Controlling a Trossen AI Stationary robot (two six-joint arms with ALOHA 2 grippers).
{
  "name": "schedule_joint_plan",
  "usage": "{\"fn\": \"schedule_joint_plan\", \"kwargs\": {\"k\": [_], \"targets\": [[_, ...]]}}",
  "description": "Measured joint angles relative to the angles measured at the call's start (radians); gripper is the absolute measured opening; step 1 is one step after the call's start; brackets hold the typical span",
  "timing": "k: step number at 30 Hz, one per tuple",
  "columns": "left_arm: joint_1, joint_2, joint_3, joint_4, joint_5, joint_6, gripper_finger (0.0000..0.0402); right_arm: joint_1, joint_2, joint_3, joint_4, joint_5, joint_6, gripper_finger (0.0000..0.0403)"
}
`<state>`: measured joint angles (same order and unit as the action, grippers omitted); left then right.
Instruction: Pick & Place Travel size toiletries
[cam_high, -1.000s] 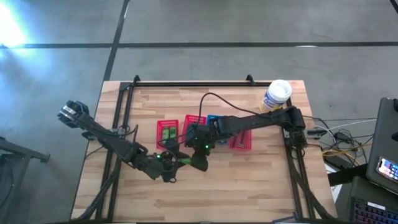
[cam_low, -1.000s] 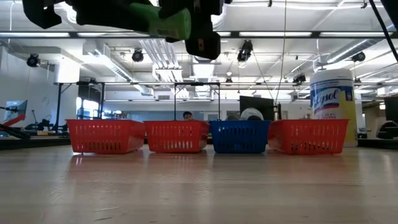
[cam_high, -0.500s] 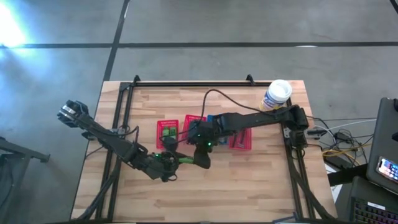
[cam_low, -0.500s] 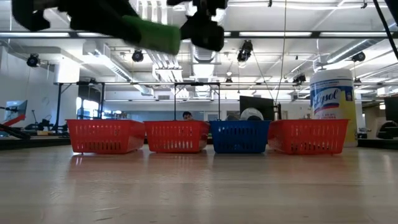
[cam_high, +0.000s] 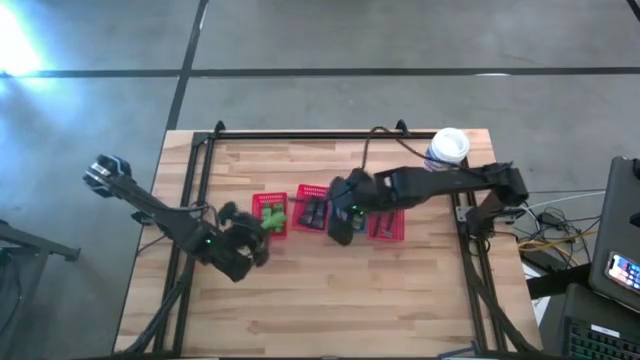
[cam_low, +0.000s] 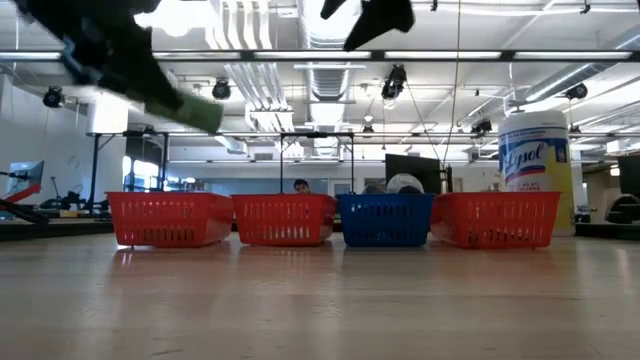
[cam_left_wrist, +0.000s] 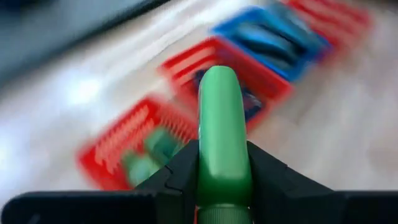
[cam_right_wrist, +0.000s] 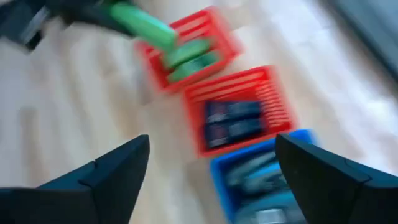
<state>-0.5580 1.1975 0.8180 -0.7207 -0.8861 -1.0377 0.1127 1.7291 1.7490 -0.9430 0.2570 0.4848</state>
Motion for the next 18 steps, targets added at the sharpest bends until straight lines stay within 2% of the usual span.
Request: {"fn": "schedule_joint_plan", "kwargs": {"k": [3, 6, 11, 18], "targets": [[-0.004, -0.029, -0.078, -0.027, -0.019, -0.453, 0.0104, -0.003, -0.060, -0.033, 0.000, 0.099, 0.056, 0.0355], [0.003, -0.036, -0.146, 0.012, -0.042, -0.680, 0.0104, -0.002, -0.111, -0.079, 0.006, 0.143, 0.111, 0.0360], [0.091, 0.001, -0.178, 0.031, -0.044, -0.741, 0.0104, 0.003, -0.162, -0.171, 0.015, 0.168, 0.173, 0.0354], [0.229, 0.071, -0.179, 0.070, 0.034, -0.677, 0.0104, 0.022, -0.173, -0.250, 0.020, 0.172, 0.235, 0.0337]]}}
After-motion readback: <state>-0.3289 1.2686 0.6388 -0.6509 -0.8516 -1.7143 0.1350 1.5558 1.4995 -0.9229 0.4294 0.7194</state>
